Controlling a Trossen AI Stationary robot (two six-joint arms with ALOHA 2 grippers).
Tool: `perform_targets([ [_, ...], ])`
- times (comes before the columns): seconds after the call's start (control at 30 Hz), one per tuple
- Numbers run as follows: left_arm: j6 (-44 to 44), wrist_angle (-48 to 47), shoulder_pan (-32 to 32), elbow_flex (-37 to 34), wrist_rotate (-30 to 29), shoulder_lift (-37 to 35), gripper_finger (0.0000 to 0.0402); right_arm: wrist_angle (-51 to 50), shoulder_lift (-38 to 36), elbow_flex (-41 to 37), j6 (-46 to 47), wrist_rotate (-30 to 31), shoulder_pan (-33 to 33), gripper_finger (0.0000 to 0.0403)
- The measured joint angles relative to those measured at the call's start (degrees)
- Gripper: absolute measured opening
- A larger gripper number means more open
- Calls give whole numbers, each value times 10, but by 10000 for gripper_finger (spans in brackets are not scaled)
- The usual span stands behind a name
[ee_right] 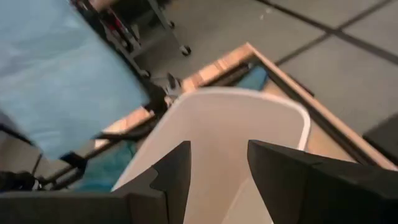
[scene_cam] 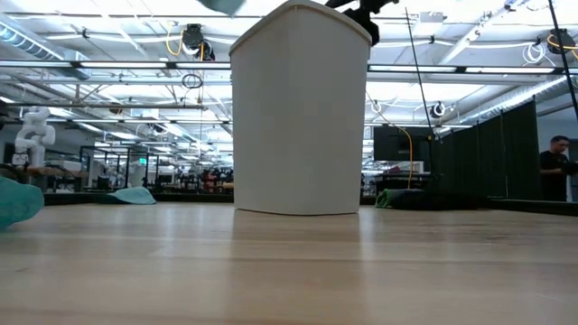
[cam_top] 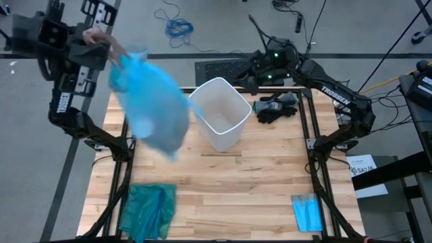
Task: Place trash/remove bag and relplace
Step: Remove the light blue trash bag from the white trash bin
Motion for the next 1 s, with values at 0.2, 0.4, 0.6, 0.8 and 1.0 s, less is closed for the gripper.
perform_targets([
  [0.2, -1, -54, 0, 0, 2, -3, 0, -53, 0, 0, -7, 3, 13, 151],
  [0.4, 0, -86, 0, -1, 18, 7, 0, -134, 28, 1, -35, 56, 44, 151],
  [0.6, 19, -123, -2, -1, 26, 6, 0, -138, 65, 3, -29, 61, 47, 150],
  [0.8, 20, -137, -3, -1, 26, 7, 0, -159, 99, -1, -35, 110, 46, 92],
  [1.0, 30, -155, -3, -1, 26, 7, 0, -135, 105, 0, -54, 52, 66, 8],
])
